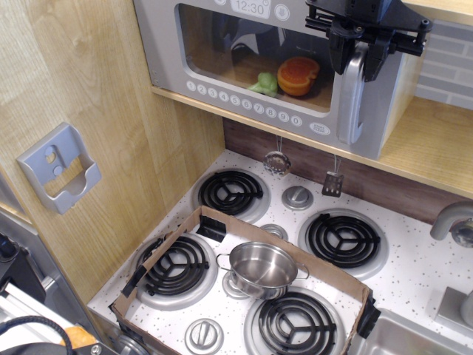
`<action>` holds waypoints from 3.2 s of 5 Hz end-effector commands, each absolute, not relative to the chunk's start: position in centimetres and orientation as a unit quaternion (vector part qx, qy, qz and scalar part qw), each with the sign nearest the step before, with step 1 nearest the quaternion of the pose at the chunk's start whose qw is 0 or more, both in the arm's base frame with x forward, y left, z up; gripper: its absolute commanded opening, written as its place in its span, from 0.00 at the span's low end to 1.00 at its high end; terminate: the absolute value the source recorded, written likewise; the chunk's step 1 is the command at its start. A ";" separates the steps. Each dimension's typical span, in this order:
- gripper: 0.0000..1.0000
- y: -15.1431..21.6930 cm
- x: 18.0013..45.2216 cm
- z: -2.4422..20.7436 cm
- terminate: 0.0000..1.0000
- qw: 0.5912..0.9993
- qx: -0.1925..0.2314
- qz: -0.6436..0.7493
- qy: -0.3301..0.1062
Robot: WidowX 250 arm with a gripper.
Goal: Open microwave
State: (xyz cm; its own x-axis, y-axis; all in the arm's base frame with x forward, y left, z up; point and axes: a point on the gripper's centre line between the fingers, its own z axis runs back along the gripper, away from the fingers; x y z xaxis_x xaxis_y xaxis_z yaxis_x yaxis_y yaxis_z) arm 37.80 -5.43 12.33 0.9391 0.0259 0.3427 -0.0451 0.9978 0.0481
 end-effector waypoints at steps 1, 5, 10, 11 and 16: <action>0.00 -4.5 35.8 13.5 0.00 0.984 0.019 0.050 -0.169; 1.00 -3.7 31.4 14.7 0.00 0.988 0.057 0.101 -0.104; 1.00 -15.5 31.1 14.0 0.00 0.984 -0.001 -0.064 -0.166; 1.00 -17.6 33.6 14.9 0.00 0.973 0.037 -0.132 -0.187; 1.00 -9.4 37.6 14.4 0.00 0.971 0.023 -0.176 -0.161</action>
